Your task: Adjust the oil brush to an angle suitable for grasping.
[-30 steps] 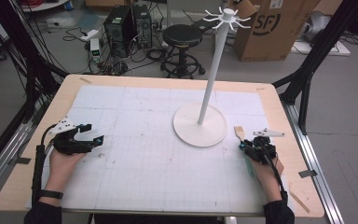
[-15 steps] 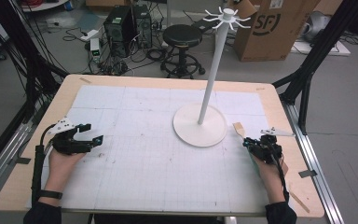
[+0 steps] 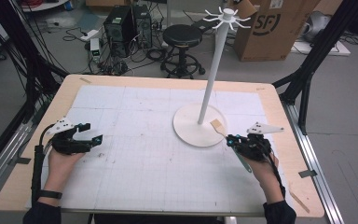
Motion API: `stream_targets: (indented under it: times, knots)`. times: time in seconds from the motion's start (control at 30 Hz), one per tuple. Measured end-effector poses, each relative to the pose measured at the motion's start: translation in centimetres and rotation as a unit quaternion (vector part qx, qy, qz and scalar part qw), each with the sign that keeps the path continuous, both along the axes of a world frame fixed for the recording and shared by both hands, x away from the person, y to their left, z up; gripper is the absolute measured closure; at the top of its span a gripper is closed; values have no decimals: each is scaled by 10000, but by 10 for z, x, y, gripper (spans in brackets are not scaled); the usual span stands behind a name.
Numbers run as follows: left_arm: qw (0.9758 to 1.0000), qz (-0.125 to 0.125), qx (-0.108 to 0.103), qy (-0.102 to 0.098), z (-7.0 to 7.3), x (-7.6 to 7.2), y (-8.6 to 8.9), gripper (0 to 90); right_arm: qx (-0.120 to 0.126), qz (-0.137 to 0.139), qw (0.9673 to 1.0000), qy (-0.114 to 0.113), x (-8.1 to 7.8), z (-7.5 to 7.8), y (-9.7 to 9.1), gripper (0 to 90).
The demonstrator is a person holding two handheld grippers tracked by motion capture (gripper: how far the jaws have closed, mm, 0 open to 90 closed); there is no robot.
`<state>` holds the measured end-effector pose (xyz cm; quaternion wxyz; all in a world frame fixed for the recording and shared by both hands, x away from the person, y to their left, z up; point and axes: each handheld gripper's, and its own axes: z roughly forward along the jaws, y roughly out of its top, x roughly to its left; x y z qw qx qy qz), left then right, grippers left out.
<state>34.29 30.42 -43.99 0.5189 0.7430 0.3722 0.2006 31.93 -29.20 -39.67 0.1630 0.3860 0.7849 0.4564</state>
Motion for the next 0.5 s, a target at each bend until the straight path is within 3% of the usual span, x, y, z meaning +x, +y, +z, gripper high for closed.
stream_targets:
  times: [0.2,0.5]
  knots:
    - [10000,-10,-37,-12,0,0,0,202,-15,781,9969,-35,9,3,38,825]
    - [9999,-16,-111,-56,2,-1,2,202,-192,1691,9854,-73,27,3,98,825]
